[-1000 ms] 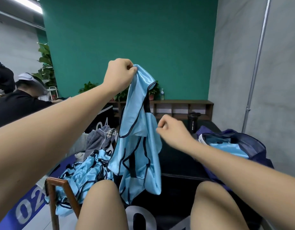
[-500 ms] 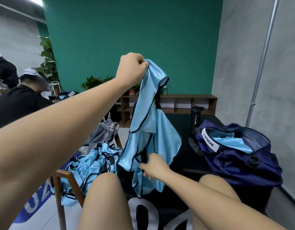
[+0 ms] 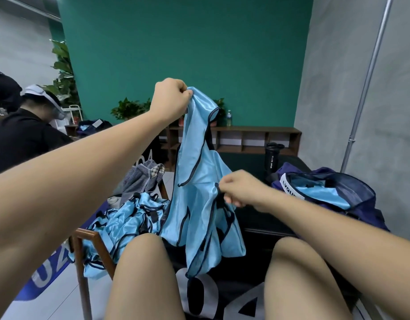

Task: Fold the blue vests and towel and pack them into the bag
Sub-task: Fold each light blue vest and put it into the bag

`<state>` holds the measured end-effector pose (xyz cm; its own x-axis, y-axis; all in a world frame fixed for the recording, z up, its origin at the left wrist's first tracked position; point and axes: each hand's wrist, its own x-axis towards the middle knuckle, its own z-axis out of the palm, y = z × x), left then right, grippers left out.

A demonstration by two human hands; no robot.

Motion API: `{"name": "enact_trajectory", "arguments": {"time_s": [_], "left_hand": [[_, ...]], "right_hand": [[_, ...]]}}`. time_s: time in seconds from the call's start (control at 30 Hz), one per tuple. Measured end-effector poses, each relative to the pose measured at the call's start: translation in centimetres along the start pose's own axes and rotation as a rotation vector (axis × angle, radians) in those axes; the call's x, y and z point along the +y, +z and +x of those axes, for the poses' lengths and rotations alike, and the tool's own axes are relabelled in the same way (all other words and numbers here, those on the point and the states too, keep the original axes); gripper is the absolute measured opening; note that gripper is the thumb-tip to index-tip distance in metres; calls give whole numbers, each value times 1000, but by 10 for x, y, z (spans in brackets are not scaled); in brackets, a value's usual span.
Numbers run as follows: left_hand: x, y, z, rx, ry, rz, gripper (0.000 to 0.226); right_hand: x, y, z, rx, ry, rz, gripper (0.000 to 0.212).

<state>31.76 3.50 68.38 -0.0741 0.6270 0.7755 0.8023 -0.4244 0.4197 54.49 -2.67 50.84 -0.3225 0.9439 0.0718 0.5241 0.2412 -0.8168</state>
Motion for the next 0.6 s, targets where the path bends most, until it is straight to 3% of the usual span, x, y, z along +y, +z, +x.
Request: {"name": "enact_trajectory", "arguments": {"time_s": [0.27, 0.6], "left_hand": [[-12, 6, -12, -10, -105, -31, 28], [-33, 57, -61, -122, -258, -102, 27]], "right_hand": [[-63, -89, 4, 236, -82, 15, 24], [-114, -123, 18, 396, -60, -20, 17]]}}
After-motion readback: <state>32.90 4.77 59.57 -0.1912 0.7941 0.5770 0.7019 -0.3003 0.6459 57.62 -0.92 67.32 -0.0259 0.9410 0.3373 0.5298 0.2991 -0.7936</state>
